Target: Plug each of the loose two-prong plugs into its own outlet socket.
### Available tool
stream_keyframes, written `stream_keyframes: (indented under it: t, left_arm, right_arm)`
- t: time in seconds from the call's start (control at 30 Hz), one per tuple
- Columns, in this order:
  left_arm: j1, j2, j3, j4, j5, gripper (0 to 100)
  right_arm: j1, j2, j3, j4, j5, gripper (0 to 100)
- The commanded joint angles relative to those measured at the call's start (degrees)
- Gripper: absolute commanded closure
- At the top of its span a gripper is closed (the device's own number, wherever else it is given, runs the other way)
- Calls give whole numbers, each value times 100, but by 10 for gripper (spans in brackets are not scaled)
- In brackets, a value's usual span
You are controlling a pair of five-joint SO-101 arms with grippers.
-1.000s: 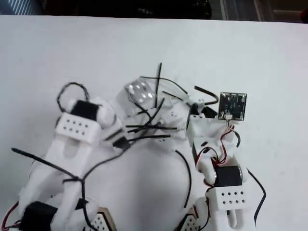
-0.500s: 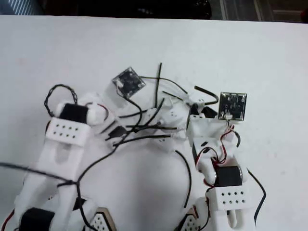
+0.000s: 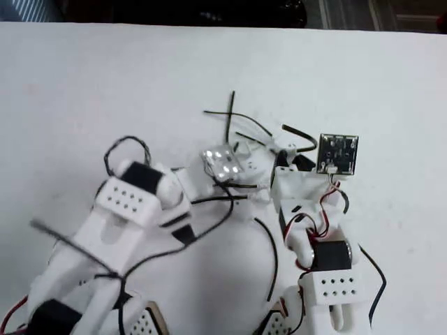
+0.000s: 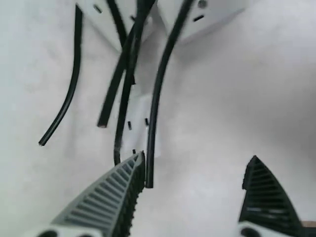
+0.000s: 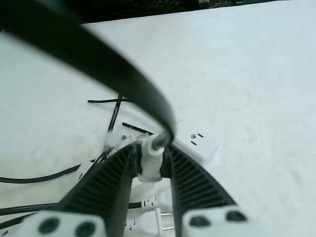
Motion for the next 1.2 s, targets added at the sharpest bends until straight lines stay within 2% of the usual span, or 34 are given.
stream_keyframes:
  t: [0.0,0.1,0.17,0.27,0.6,0.73,0.97,1.1,1.17]
  left_arm:
    - [22,-602,149,-176,70,688]
    - [-391,-497,185,-615,44,686]
    - [-585,-189,167,-765,-281,686]
    - [-620,523,44,-756,-536,687]
    - [-998,2862,-1371,-774,-545,687]
    - [-919,3442,-1662,-738,-510,689]
    - [-505,3451,-1697,-563,299,775]
    - [-549,3389,-1705,-545,897,712]
    - [-637,3169,-1705,-475,958,669]
  right_arm:
    - [-57,-84,-26,-40,35,981]
    - [-57,-84,-26,-40,35,981]
    - [-57,-84,-26,-40,35,981]
    - [-57,-84,-26,-40,35,981]
    - [-57,-84,-18,-40,35,981]
    - [-57,-84,-18,-40,35,981]
    - [-57,-84,-18,-40,35,981]
    - [-57,-84,-18,-40,35,981]
    - [-57,-84,-18,-40,35,981]
